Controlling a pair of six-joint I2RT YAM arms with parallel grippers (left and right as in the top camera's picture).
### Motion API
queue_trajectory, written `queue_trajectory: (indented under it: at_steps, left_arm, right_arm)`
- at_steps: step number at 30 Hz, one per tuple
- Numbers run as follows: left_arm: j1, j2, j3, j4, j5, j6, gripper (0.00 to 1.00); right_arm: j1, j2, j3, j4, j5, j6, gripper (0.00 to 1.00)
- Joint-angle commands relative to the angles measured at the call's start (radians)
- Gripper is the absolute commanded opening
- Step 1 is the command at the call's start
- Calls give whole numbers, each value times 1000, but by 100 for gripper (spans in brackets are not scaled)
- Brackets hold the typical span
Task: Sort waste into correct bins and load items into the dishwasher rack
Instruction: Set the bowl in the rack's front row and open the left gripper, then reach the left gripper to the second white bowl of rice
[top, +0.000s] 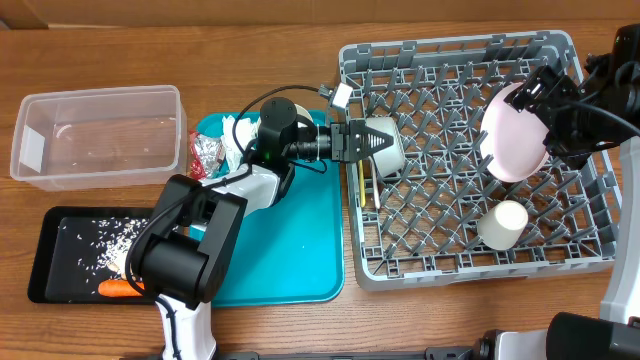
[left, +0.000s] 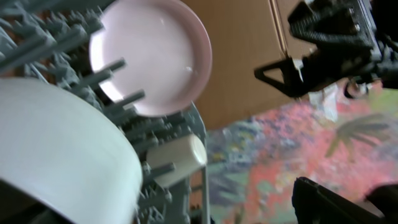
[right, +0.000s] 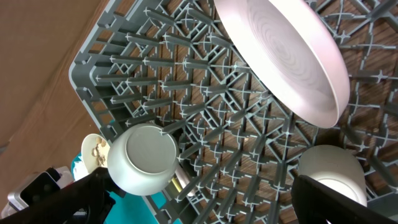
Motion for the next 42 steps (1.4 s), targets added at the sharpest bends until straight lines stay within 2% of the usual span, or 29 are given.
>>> queue_trajectory:
  at_steps: [1,9,15,19,20,21,29,31,33,35,38,40,42]
  left_arm:
    - [38,12,11,7,173,-63,100]
    - [125,12,11,3,238,-167,100]
    - [163,12,11,-38,241,-188,100]
    - [177,12,11,-180,233,-105,100]
    - [182,12,11,-277,222,-40,100]
    - [182,12,11,-306,214,-26,100]
    - [188,-77,11,-355,108,10,100]
    - [195,-124,11,-433,53,49,100]
    - [195,-187,11,-576,-49,135,100]
    - [195,-264,11,-783,-237,237,100]
    - [181,-378,11,-1063,-640,344,100]
    - [165,-435,11,-1155,-848,417,100]
    - [158,-461,11,-1182,-931,498,100]
  right_arm:
    - [0,-12,20,2,9,-6,100]
    - [0,-12,20,-8,9,-7,100]
    - [0,-12,20,-9,9,-6,100]
    - [0,-12,20,-9,9,-6,100]
    - [0,-12,20,-10,9,-6,100]
    - [0,-12,20,-10,9,-6,100]
    - [0,-12,20,-13,9,-6,100]
    - [0,-12,20,-13,9,-6,100]
    - [0,-12,20,-13,9,-6,100]
    - [0,-12,20,-13,9,-6,100]
    - [0,-12,20,-13,9,-6,100]
    - [0,-12,20,-13,9,-6,100]
    - [0,-12,20,-13,9,-6,100]
